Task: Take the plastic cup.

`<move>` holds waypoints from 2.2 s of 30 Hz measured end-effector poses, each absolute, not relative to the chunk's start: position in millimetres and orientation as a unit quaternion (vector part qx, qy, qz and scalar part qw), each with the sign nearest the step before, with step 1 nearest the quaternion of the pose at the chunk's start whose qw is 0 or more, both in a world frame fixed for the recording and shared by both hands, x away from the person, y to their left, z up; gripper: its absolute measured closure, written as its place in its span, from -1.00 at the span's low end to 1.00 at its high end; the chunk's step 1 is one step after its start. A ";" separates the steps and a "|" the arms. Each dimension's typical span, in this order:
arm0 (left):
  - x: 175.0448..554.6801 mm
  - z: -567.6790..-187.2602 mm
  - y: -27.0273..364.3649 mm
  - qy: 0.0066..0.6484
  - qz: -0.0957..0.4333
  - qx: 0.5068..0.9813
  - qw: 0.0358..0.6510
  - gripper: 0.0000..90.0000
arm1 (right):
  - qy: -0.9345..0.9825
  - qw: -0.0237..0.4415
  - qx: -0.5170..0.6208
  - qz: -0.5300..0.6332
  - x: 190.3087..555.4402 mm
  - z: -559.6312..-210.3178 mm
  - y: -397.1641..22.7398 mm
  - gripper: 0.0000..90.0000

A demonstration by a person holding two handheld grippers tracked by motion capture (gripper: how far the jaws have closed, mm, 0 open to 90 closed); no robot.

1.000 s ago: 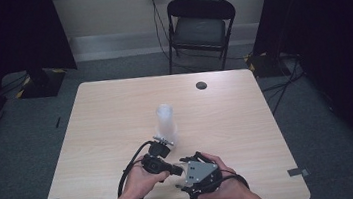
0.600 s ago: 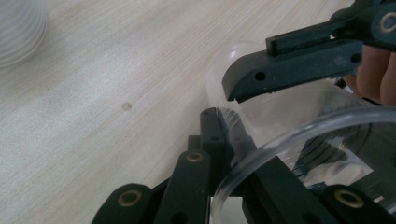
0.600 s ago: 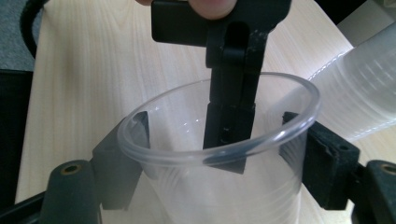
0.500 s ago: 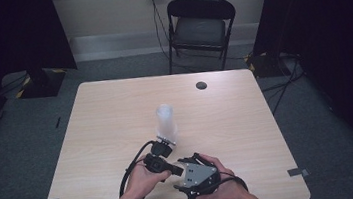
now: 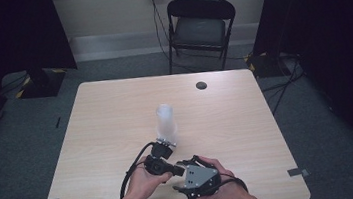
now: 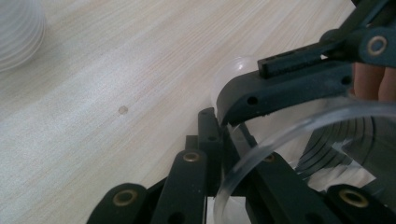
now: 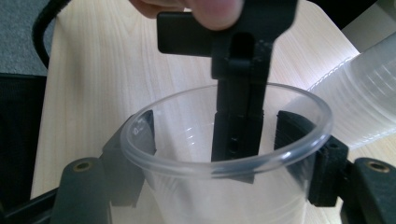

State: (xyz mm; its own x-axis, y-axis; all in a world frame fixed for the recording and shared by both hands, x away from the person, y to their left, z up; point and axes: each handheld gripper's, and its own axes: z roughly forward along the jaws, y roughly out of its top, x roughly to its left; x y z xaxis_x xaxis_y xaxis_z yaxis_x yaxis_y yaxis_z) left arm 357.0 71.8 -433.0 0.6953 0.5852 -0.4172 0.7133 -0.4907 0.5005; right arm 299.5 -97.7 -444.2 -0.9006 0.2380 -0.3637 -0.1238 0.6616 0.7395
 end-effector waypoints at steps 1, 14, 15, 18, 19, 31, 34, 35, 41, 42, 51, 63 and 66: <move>355.7 -432.2 71.7 0.381 -0.093 0.855 0.339 0.95 | 0.884 0.220 0.033 0.412 299.4 -443.7 -98.3 -0.34; 354.8 -428.9 77.9 0.385 -0.072 0.840 0.376 0.83 | 0.875 0.228 0.052 0.424 303.1 -439.8 -103.7 -0.31; 354.5 -428.3 78.4 0.385 -0.071 0.839 0.377 0.83 | 0.874 0.229 0.053 0.425 303.8 -439.5 -104.3 -0.31; 354.5 -427.5 78.8 0.382 -0.067 0.838 0.383 0.83 | 0.872 0.233 0.062 0.426 304.9 -439.7 -105.7 -0.30; 354.6 -427.7 78.9 0.383 -0.067 0.837 0.385 0.83 | 0.872 0.232 0.065 0.426 305.1 -439.8 -106.3 -0.30; 353.6 -422.9 88.8 0.376 -0.061 0.819 0.430 0.74 | 0.868 0.234 0.091 0.429 313.4 -435.4 -110.7 -0.30; 352.6 -422.2 88.3 0.370 -0.057 0.819 0.435 0.63 | 0.865 0.238 0.098 0.429 314.6 -435.1 -113.7 -0.30; 352.3 -422.6 88.1 0.372 -0.050 0.818 0.436 0.57 | 0.865 0.239 0.101 0.429 314.9 -434.9 -114.8 -0.30; 350.7 -420.1 89.8 0.367 -0.037 0.808 0.460 0.42 | 0.862 0.238 0.120 0.431 318.7 -434.6 -120.5 -0.30; 349.8 -419.1 90.1 0.359 -0.025 0.809 0.465 0.34 | 0.862 0.239 0.122 0.431 319.1 -434.8 -121.5 -0.30; 347.5 -415.0 92.4 0.351 0.009 0.794 0.496 0.01 | 0.857 0.246 0.159 0.424 327.5 -436.6 -133.4 -0.30; 346.3 -413.7 97.8 0.359 0.047 0.786 0.501 -0.24 | 0.831 0.240 0.228 0.447 348.1 -433.0 -159.1 -0.29; 345.3 -413.7 100.4 0.353 0.064 0.790 0.498 -0.30 | 0.825 0.238 0.241 0.453 351.6 -432.0 -162.8 -0.29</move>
